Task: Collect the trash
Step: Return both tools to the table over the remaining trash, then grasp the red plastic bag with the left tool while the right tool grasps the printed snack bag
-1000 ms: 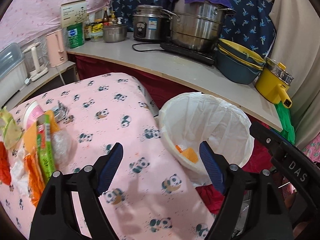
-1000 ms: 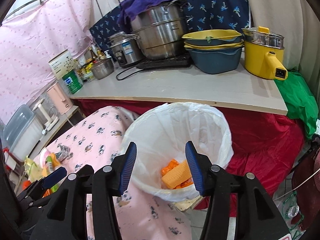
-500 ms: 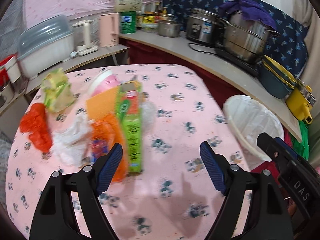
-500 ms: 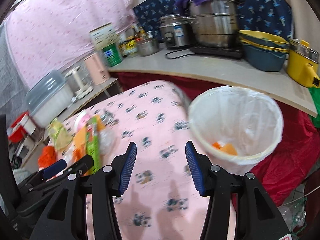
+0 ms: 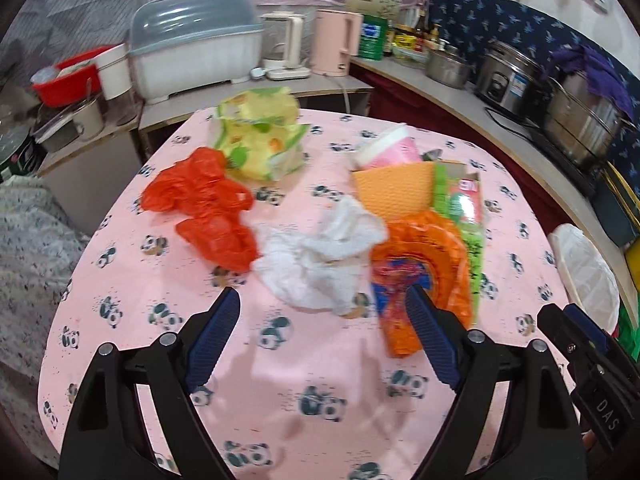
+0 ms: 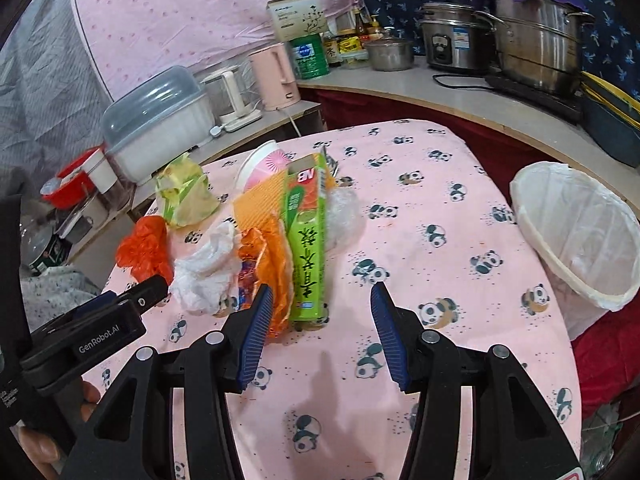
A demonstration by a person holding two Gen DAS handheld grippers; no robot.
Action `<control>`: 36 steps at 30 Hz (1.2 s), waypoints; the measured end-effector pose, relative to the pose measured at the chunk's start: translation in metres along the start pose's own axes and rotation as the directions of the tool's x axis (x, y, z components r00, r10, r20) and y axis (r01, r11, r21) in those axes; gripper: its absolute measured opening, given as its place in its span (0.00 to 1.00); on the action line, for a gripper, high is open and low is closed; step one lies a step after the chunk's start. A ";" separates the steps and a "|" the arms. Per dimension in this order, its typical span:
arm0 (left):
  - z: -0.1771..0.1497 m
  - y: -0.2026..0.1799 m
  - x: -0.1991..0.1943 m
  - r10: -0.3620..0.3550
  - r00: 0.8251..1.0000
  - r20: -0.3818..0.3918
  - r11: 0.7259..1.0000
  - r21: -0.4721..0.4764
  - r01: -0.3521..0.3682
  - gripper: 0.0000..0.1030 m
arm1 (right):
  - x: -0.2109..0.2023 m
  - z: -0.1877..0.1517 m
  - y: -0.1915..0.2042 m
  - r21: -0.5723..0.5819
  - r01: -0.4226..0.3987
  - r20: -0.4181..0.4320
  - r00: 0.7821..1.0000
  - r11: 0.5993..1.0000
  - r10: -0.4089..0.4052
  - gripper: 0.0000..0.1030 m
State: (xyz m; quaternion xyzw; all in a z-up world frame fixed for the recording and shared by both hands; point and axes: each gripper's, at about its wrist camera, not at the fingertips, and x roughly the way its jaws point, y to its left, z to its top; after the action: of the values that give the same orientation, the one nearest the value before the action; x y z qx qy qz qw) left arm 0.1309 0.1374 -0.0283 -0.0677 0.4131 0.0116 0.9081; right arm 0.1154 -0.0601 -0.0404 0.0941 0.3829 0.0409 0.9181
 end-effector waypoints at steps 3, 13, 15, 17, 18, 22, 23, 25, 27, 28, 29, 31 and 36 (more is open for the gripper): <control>0.001 0.016 0.003 0.011 1.000 -0.003 1.000 -0.019 -0.011 0.78 | 0.014 0.001 0.014 -0.019 -0.014 -0.018 1.000 1.000 0.013 0.48; 0.019 0.059 0.029 0.043 0.999 -0.003 0.998 -0.036 -0.043 0.88 | 0.067 0.009 0.044 -0.062 0.000 -0.067 0.998 0.998 -0.004 0.46; 0.027 0.067 0.039 0.062 0.998 -0.003 0.997 -0.043 -0.062 0.89 | 0.075 0.011 0.043 -0.061 0.007 -0.078 0.997 0.998 -0.012 0.42; 0.034 0.077 0.051 0.071 0.997 -0.012 0.995 -0.064 -0.072 0.90 | 0.082 0.011 0.042 -0.060 0.014 -0.087 0.996 0.998 -0.019 0.37; 0.037 0.082 0.057 0.068 0.997 -0.021 0.994 -0.078 -0.070 0.90 | 0.085 0.011 0.042 -0.059 0.017 -0.090 0.996 0.998 -0.023 0.34; 0.046 0.098 0.082 0.051 0.997 -0.055 0.989 -0.137 -0.058 0.90 | 0.094 0.011 0.041 -0.065 0.026 -0.107 0.994 0.998 -0.033 0.19; 0.048 0.099 0.088 0.050 0.997 -0.062 0.988 -0.143 -0.058 0.90 | 0.095 0.010 0.040 -0.063 0.025 -0.107 0.994 0.998 -0.032 0.19; 0.049 0.098 0.096 0.041 0.997 -0.073 0.989 -0.141 -0.051 0.88 | 0.096 0.010 0.038 -0.057 0.021 -0.107 0.994 0.998 -0.027 0.16; 0.049 0.095 0.103 0.030 0.996 -0.082 0.990 -0.134 -0.041 0.75 | 0.095 0.011 0.035 -0.050 0.010 -0.105 0.994 0.999 -0.015 0.13; 0.049 0.093 0.106 0.019 0.995 -0.093 0.991 -0.130 -0.031 0.64 | 0.095 0.012 0.034 -0.047 0.005 -0.104 0.995 0.999 -0.009 0.13; 0.049 0.091 0.108 0.008 0.995 -0.103 0.991 -0.129 -0.021 0.59 | 0.093 0.012 0.033 -0.046 0.003 -0.102 0.995 0.999 -0.007 0.12; 0.047 0.088 0.108 -0.001 0.995 -0.103 0.991 -0.132 -0.013 0.46 | 0.091 0.014 0.033 -0.045 -0.006 -0.097 0.995 0.999 0.001 0.12; 0.045 0.073 0.094 -0.009 0.997 -0.074 0.994 -0.111 0.001 0.19 | 0.078 0.017 0.029 -0.038 -0.015 -0.063 0.998 0.999 0.013 0.11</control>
State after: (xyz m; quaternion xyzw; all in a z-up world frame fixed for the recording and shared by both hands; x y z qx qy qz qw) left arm 0.2208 0.2126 -0.0778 -0.1193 0.4451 0.0298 0.8870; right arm 0.1825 -0.0222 -0.0773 0.0778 0.4099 0.0575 0.9070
